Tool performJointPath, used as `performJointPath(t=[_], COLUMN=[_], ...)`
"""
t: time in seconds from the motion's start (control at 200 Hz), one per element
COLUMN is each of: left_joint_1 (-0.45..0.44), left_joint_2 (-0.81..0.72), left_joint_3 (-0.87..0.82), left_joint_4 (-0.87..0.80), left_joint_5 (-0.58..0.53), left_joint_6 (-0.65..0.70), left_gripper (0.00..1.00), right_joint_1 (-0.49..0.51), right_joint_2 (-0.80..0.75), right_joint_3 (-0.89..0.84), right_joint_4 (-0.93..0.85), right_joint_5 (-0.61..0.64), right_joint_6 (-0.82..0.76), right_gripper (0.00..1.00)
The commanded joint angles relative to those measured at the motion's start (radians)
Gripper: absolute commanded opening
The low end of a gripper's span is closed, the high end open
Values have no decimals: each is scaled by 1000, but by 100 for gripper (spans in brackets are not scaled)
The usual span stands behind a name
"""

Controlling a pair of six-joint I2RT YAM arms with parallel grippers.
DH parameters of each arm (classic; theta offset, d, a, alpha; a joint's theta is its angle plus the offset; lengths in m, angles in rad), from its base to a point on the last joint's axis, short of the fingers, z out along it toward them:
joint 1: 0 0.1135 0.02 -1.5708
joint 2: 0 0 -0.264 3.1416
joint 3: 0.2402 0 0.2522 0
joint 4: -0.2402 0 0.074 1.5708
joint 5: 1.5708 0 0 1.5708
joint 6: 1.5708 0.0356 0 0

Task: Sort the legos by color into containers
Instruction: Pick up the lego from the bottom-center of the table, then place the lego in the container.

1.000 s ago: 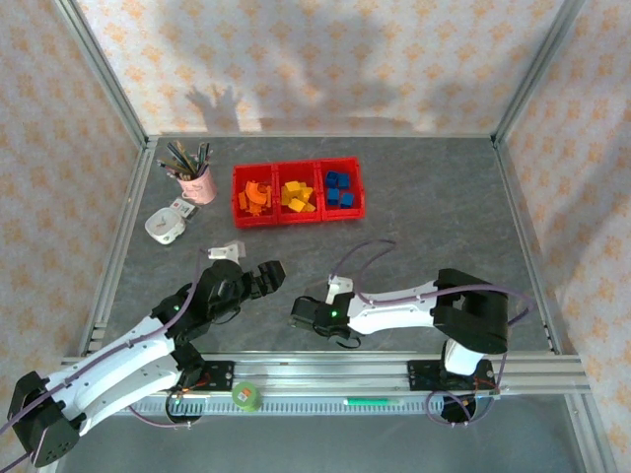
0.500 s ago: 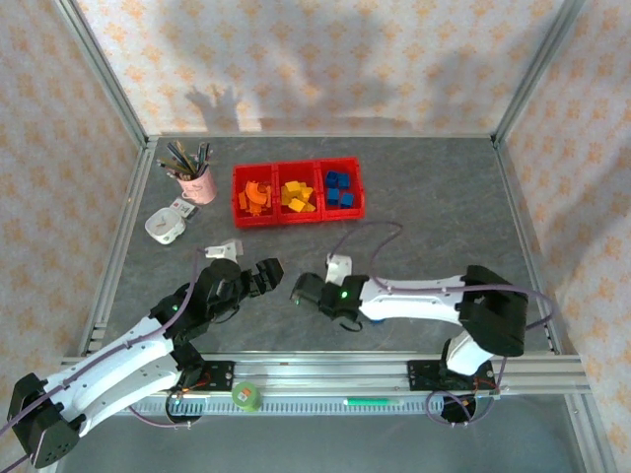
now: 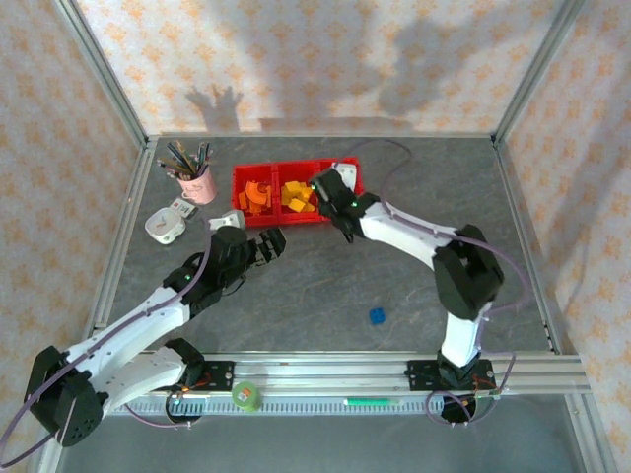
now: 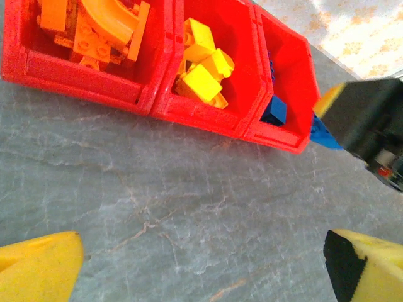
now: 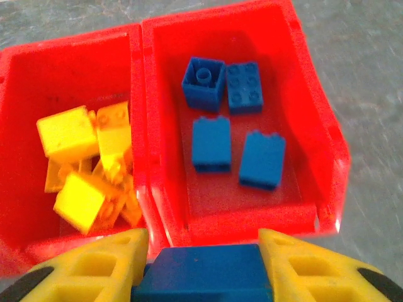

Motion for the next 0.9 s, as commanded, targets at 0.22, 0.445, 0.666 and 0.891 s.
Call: performJointPath(t=[0.22,0.445,0.666,0.891], left_joint_1=[45,67,71,70], left_joint_2=[136,159,165,136], left_joint_3=[103,123,154,151], left_joint_4=[88,87,61,47], left_joint_5=[29,40,47,97], left_joint_6=[51,63,71,71], left_gripper=[99,99,99,99], right_joint_1=[-128,-172,-176,-167], right_joint_2=[278,409,409,172], right_joint_3=[335,524,601,369], right_joint_4=[-3,-61,-98,-35], right_joint_5=[-87,-103,-115,-187], right_joint_6=[-184,-211,-236,-203], right_gripper=[42,45,55,65])
